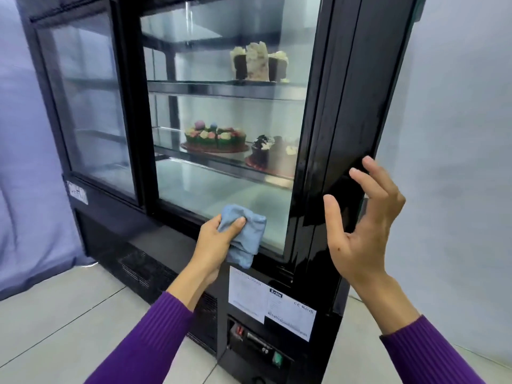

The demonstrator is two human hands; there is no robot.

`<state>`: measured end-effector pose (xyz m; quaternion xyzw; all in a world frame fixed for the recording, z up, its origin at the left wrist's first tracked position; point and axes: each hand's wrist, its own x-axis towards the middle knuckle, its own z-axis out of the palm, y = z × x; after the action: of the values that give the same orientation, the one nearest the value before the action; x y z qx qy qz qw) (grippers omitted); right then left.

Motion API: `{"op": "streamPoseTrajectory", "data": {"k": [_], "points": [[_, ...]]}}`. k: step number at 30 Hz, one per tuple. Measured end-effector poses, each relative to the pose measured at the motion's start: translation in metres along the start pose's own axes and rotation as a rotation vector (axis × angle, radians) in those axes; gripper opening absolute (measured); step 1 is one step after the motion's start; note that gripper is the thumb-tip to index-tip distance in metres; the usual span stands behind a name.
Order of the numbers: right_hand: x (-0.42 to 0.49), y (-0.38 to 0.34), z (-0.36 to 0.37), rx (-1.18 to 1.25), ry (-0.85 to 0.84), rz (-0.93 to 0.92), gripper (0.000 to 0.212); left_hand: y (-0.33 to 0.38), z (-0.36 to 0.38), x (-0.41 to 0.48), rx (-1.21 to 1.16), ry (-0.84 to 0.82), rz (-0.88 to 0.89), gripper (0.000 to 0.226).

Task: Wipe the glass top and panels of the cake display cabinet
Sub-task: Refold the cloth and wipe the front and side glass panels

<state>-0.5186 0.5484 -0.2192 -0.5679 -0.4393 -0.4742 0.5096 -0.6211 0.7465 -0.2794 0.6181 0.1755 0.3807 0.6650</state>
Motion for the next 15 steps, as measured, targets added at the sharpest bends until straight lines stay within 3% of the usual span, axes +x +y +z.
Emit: {"op": "streamPoseTrajectory", "data": {"k": [3, 6, 10, 15], "points": [[0.003, -0.018, 0.005, 0.078, 0.020, -0.020, 0.033, 0.039, -0.005, -0.006, -0.004, -0.042, 0.060, 0.018], [0.015, -0.036, 0.017, 0.149, -0.083, 0.018, 0.026, 0.083, -0.001, -0.009, -0.058, -0.122, 0.179, 0.018], [0.037, -0.051, 0.033, 0.241, -0.322, 0.341, 0.042, 0.129, 0.024, -0.004, -0.112, -0.237, 0.282, 0.017], [0.067, -0.047, 0.031, 0.512, -0.187, 0.485, 0.016, 0.149, 0.055, 0.017, -0.223, -0.399, 0.270, 0.022]]}}
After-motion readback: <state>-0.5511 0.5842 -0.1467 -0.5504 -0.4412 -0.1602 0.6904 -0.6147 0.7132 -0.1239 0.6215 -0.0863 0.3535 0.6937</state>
